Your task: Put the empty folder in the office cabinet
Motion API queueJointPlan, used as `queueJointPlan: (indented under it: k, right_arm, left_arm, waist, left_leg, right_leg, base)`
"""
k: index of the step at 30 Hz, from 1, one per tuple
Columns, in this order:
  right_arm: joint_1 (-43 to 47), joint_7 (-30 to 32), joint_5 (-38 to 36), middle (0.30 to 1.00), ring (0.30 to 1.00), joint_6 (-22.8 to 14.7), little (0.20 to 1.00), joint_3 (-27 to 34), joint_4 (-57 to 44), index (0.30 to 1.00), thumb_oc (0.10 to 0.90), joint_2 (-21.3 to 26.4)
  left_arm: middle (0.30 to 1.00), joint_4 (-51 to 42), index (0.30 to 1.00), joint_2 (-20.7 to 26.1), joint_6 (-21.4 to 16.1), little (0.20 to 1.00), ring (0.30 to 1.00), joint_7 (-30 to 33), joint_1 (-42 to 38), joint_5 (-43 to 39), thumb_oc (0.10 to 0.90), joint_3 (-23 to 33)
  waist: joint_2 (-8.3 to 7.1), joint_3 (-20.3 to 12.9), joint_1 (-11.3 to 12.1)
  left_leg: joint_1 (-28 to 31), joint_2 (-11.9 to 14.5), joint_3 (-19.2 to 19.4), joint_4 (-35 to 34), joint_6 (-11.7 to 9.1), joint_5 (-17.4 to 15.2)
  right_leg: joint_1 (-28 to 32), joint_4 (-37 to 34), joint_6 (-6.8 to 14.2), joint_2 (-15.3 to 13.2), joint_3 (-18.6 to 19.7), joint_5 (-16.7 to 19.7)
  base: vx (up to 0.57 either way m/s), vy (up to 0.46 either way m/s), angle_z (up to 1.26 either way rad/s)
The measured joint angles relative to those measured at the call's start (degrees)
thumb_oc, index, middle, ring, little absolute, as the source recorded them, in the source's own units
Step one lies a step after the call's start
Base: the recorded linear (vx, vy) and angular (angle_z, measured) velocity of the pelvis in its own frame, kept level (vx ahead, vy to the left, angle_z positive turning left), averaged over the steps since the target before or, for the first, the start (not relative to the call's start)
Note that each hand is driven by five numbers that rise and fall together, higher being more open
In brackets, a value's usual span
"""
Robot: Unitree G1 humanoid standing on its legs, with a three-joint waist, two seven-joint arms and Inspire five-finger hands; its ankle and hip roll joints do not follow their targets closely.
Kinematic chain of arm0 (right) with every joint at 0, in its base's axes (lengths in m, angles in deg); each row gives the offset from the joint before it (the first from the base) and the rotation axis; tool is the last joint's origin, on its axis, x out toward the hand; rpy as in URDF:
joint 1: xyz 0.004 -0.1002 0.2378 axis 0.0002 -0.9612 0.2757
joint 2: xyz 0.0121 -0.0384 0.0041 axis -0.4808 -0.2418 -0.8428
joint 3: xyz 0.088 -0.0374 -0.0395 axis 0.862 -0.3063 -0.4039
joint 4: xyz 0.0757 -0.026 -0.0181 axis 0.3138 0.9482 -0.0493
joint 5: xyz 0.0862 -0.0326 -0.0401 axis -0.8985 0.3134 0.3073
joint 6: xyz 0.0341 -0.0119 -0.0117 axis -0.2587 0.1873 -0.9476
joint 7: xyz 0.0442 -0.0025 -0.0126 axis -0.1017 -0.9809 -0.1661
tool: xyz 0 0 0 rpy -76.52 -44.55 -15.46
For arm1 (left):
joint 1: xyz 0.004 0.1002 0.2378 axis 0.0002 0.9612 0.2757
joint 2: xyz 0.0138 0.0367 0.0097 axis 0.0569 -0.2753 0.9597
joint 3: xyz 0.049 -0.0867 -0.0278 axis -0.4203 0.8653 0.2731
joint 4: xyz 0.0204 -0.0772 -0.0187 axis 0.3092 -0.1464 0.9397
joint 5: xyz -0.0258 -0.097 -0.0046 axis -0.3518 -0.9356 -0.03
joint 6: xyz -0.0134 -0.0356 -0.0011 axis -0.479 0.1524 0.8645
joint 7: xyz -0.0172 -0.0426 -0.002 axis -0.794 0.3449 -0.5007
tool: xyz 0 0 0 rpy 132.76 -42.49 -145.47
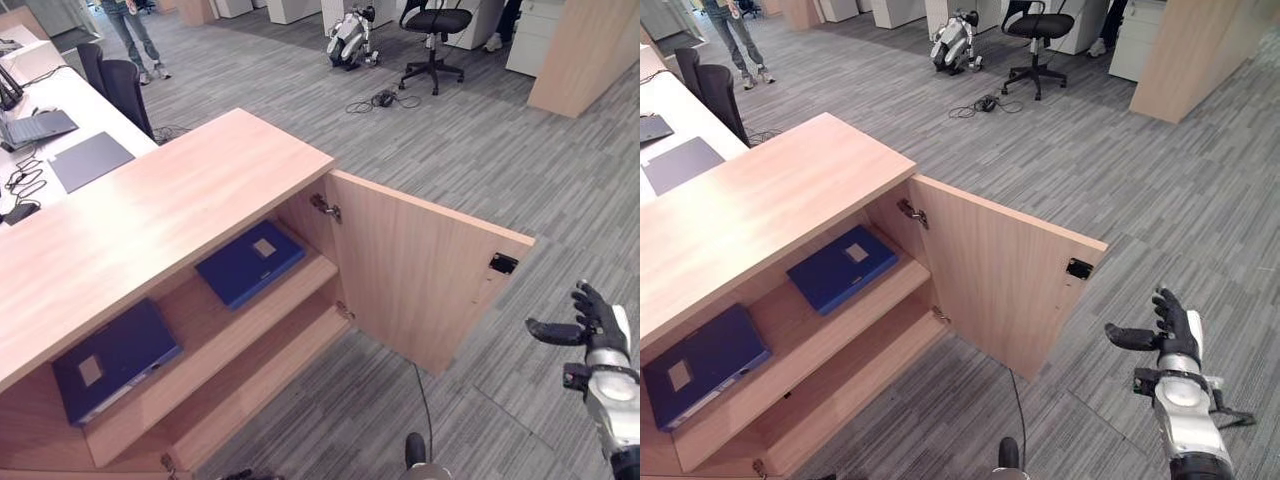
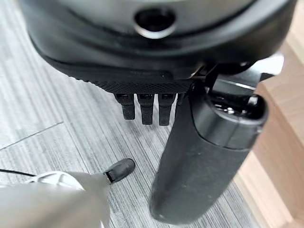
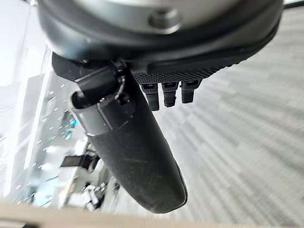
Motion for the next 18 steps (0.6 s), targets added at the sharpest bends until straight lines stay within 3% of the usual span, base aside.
queueJointPlan:
  k: [5,11,18]
  right_arm:
    - [1.7,-5.7,-3.6,0.9,0.9,-0.3,0.9,-6.8,-6.9,0.9,0.8,3.1]
    - [3.4,-10.3,-16.5,0.9,0.9,-0.2,0.9,-11.2,-9.2,0.9,0.8,2.9]
    - [4.8,-10.6,-18.0,0.9,0.9,0.2,0.9,-18.6,-11.5,0.9,0.8,4.7]
  left_arm:
    - [0.9,0.7,0.9,0.8,0.0,0.9,0.9,0.0,0.6,0.0,0.8,1.0]
    - [0.9,2.4,0.9,0.9,0.1,0.9,0.9,-0.4,1.9,0.0,0.8,1.6]
    - [0.9,2.8,0.9,0.9,0.0,0.9,0.9,-0.4,2.0,0.1,0.8,3.0]
  waist:
    - [-0.01,0.0,0.8]
    - [-0.52,0.1,0.2]
    - [-0.56,0.0,-0.5]
  left_leg:
    - [0.0,0.0,-0.7,0.0,0.0,0.2]
    - [0.3,0.5,-1.0,0.0,-0.2,0.4]
    - [0.2,1.9,-0.9,-0.3,-0.8,0.7]
  right_leg:
    - [0.3,0.0,0.0,0.0,-0.6,-0.1]
    - [0.9,0.0,-0.3,0.4,-1.4,-0.4]
    - [0.8,0.0,-0.9,1.5,-1.4,-0.5]
  base:
    - [0.02,-0.082,0.07]
    - [0.02,-0.051,0.01]
    - [0.0,-0.002,-0.06]
